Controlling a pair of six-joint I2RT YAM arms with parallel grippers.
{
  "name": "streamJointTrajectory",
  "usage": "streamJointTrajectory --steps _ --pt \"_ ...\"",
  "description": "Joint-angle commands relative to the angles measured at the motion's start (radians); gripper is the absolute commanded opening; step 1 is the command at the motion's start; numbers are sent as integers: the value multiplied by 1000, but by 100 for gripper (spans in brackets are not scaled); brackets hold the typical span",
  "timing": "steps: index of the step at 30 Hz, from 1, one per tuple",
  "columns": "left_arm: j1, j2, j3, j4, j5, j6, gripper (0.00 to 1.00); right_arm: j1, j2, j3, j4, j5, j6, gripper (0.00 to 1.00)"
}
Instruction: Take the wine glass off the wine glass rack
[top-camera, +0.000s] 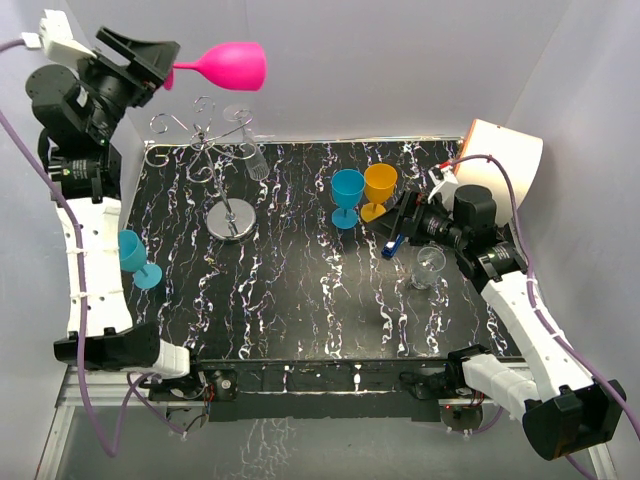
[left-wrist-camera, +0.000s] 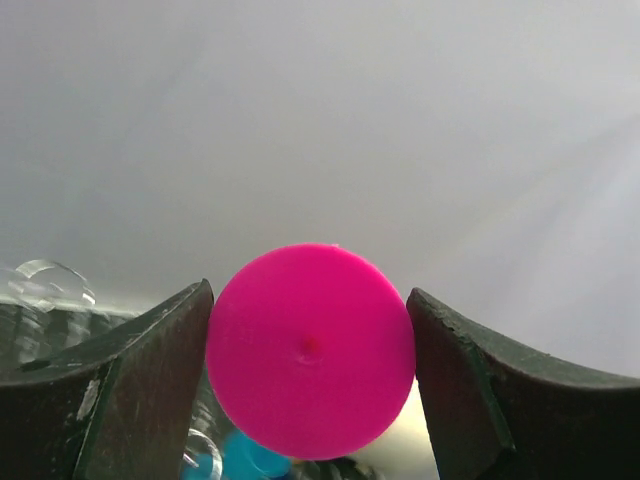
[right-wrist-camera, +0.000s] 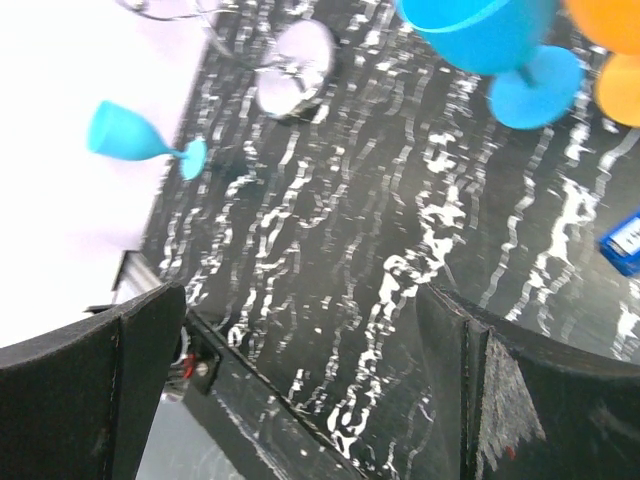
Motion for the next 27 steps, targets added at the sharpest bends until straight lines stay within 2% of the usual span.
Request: streamJointTrajectory --steps 1,4,7,10,13,20,27 --pt "6 -91 -203 299 248 -312 27 6 -16 -12 288 -195 138 98" --pt "7 -154 -346 479 312 -474 27 6 0 -16 505 -260 322 98" --pt "6 -210 -429 513 327 -517 26 7 40 -1 743 -268 501 98" --pt "6 -271 -496 513 347 -531 26 14 94 64 896 -235 599 98" --pt "5 -335 -573 511 352 -541 26 50 145 159 926 -170 609 98" --pt "6 -452 -724 516 391 -571 26 257 261 316 951 -37 557 95" --pt "5 -516 -783 444 407 -524 26 380 307 364 984 7 528 92"
